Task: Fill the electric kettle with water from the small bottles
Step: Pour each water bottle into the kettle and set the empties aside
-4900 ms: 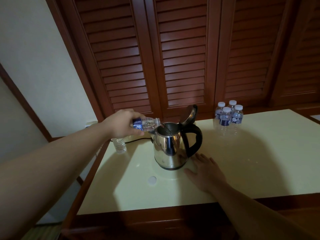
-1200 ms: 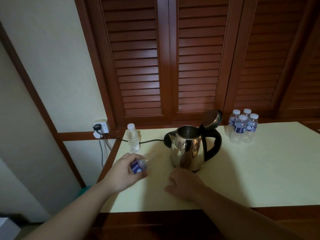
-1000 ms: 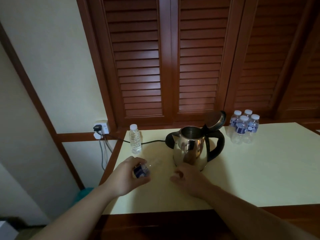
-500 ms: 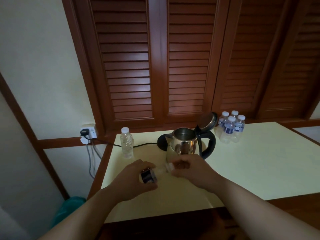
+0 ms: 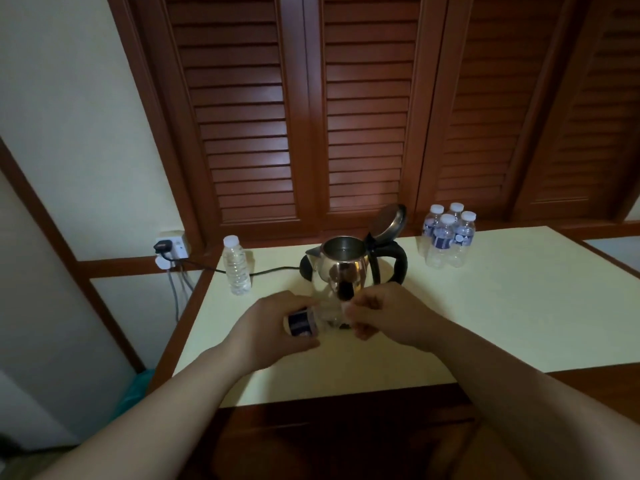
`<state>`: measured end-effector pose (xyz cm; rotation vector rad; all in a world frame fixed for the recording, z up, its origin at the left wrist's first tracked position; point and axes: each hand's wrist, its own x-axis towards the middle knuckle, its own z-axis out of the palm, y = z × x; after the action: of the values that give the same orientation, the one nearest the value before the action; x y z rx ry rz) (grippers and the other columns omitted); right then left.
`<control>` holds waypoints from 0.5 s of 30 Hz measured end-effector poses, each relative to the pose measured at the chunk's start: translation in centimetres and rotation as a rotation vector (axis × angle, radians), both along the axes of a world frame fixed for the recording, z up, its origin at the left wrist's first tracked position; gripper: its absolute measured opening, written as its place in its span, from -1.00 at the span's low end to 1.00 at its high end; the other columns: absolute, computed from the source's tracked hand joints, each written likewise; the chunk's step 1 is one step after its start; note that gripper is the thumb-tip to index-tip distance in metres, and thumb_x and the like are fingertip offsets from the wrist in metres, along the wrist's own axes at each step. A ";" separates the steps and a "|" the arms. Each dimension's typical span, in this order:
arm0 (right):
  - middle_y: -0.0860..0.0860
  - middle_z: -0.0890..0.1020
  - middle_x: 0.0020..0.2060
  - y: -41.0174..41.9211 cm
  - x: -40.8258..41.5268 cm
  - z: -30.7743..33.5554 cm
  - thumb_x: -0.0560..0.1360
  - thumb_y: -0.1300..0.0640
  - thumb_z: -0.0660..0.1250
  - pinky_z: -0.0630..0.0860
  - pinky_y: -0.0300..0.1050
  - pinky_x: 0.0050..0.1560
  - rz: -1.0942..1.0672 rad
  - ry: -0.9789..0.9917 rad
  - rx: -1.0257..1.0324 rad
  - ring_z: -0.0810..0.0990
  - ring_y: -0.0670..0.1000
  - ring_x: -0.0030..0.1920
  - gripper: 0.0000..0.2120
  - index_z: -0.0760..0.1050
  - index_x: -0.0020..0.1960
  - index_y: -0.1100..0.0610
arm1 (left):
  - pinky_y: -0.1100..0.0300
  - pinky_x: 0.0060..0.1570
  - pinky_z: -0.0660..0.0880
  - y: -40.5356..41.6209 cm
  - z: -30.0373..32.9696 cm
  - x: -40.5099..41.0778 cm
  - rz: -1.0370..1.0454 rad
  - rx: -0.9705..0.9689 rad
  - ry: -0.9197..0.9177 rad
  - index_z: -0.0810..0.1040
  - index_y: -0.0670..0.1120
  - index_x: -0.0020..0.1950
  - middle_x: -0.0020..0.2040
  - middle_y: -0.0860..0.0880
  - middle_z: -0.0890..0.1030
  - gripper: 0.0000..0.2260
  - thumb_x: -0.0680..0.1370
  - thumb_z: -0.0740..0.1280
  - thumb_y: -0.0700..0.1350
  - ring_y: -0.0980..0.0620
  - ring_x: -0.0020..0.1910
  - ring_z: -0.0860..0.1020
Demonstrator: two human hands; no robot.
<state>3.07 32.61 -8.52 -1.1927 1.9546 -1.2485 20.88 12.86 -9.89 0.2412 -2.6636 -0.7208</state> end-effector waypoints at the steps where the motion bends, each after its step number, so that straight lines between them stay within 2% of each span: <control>1: 0.12 0.73 -0.19 0.5 -0.4 0.1 0.64 0.05 0.38 0.69 -0.08 -0.08 0.019 0.011 0.029 0.74 0.07 -0.18 -0.77 0.65 -0.01 0.23 | 0.15 0.00 0.58 0.8 0.0 -0.4 0.005 -0.018 0.010 0.60 0.19 0.33 -0.01 0.16 0.61 -0.47 0.39 0.62 0.10 0.19 -0.03 0.59; 3: 0.12 0.72 -0.24 1.6 -1.4 0.2 0.68 0.00 0.31 0.67 -0.10 -0.15 0.030 0.037 0.075 0.73 0.08 -0.23 -0.69 0.62 -0.07 0.22 | 0.05 -0.02 0.57 2.4 0.2 -1.4 -0.002 -0.030 0.006 0.60 0.18 0.33 -0.04 0.12 0.61 -0.47 0.39 0.59 0.14 0.16 -0.06 0.58; 5: 0.11 0.72 -0.25 2.9 -2.8 0.2 0.68 -0.02 0.31 0.66 -0.11 -0.18 0.001 0.057 0.064 0.73 0.09 -0.24 -0.68 0.63 -0.07 0.20 | 0.06 -0.02 0.56 4.2 0.5 -2.6 -0.011 -0.010 -0.010 0.61 0.19 0.32 -0.05 0.12 0.59 -0.49 0.38 0.54 0.21 0.18 -0.06 0.57; 7: 0.12 0.73 -0.18 4.5 -4.5 0.2 0.63 0.07 0.41 0.68 -0.11 -0.15 0.004 0.018 -0.004 0.74 0.10 -0.18 -0.83 0.64 0.06 0.17 | 0.11 0.02 0.56 6.1 0.7 -3.9 0.000 0.024 -0.012 0.60 0.21 0.34 0.00 0.14 0.61 -0.44 0.36 0.49 0.29 0.19 -0.02 0.58; 10: 0.12 0.73 -0.12 7.1 -7.4 0.3 0.53 0.19 0.52 0.69 -0.10 -0.10 0.086 -0.007 -0.044 0.75 0.10 -0.12 -0.81 0.64 0.12 0.16 | 0.14 0.09 0.58 8.8 0.4 -5.9 0.013 0.087 -0.005 0.60 0.17 0.37 0.11 0.19 0.62 -0.37 0.33 0.50 0.33 0.21 0.08 0.60; 13: 0.10 0.74 -0.22 9.1 -10.2 0.2 0.58 0.10 0.47 0.72 -0.04 -0.10 0.112 0.118 0.019 0.75 0.07 -0.22 -0.83 0.63 0.02 0.22 | 0.11 0.10 0.60 11.4 -0.2 -8.3 0.039 0.084 -0.002 0.59 0.14 0.39 0.13 0.17 0.61 -0.33 0.33 0.48 0.36 0.18 0.08 0.61; 15: 0.07 0.72 -0.30 10.1 -12.0 0.1 0.64 -0.02 0.37 0.70 -0.07 -0.13 0.109 0.162 0.067 0.73 0.03 -0.30 -0.70 0.61 -0.06 0.23 | 0.10 0.10 0.59 12.9 -0.5 -10.1 0.071 0.046 0.014 0.57 0.13 0.42 0.13 0.16 0.60 -0.31 0.34 0.44 0.38 0.17 0.08 0.59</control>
<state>-8.88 42.73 -8.45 -1.3837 1.9996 -1.0517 10.75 25.77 -10.42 0.3400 -2.6137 -0.7585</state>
